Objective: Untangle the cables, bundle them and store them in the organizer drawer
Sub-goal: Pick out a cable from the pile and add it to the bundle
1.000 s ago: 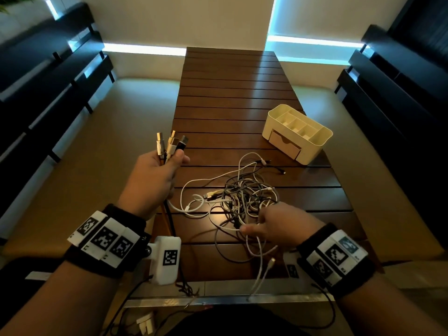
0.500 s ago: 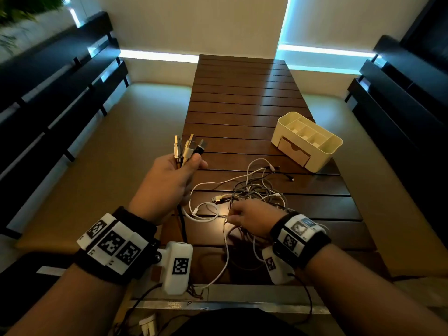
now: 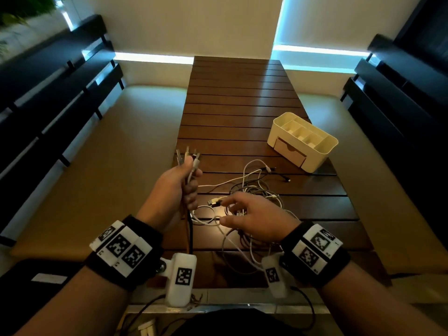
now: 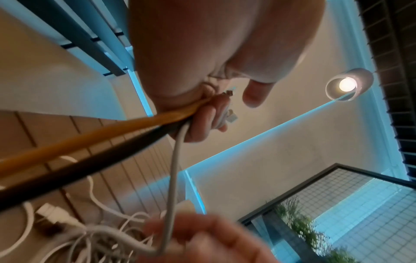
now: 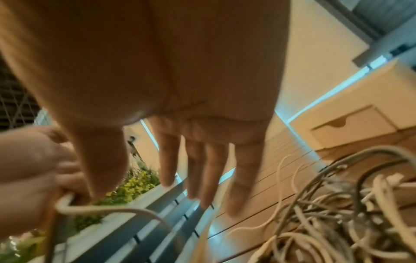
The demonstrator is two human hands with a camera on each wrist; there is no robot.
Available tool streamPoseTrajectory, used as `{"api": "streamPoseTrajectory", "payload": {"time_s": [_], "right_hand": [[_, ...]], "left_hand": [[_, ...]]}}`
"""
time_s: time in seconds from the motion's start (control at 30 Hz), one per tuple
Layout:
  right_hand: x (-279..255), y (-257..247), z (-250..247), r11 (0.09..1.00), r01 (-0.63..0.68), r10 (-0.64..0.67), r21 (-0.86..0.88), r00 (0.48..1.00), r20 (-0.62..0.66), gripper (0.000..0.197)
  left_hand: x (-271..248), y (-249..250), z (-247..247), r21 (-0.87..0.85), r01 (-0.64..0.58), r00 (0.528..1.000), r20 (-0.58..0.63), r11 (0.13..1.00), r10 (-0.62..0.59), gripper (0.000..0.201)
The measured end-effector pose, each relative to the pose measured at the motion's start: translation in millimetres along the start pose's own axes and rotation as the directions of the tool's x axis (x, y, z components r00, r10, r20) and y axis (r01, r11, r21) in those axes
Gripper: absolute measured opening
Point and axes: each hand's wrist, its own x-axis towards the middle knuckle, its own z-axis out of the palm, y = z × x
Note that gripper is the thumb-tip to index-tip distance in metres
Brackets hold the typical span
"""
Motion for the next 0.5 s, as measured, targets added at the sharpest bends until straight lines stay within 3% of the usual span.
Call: {"api": "streamPoseTrajectory", "payload": {"time_s": [0.1, 0.17, 0.33, 0.37, 0.43, 0.5], "right_hand": [[-4.3, -6.0, 8.8, 0.985, 0.113, -0.108, 0.127, 0.993, -0.045, 0.043], [-5.4, -6.9, 18.3, 0.984, 0.120, -0.118, 0.132, 0.993, -0.026, 0.036], [-8.0, -4.0, 24.7, 0.976, 0.038, -0.092, 0.217, 0.965, 0.245, 0.015], [-7.2, -3.4, 21.4, 0.974, 0.056, -0.103, 0.218, 0.972, 0.211, 0.014], [-2.7, -3.0, 11.5, 0.967, 0.122, -0.129, 0.225, 0.991, 0.021, 0.016], [2.5, -7.9, 0.1, 0.940, 0.190, -0.151, 0.284, 0.977, -0.152, 0.027]], "left_hand": [[-2.1, -12.0, 8.9, -0.059, 0.020, 0.999, 0.037, 0.998, -0.018, 0.042], [-3.0, -16.4, 13.3, -0.082, 0.011, 0.999, 0.042, 0.997, -0.008, 0.038], [-2.7, -21.2, 10.7, -0.070, 0.008, 0.999, 0.047, 0.998, -0.005, 0.028], [-3.4, -22.6, 8.6, -0.051, 0.013, 0.998, 0.056, 0.999, -0.010, 0.028], [-5.3, -25.0, 5.2, -0.015, 0.025, 0.997, 0.075, 1.000, -0.024, 0.027], [-5.4, -26.9, 4.6, 0.011, 0.031, 0.994, 0.105, 0.999, -0.032, 0.026]]}}
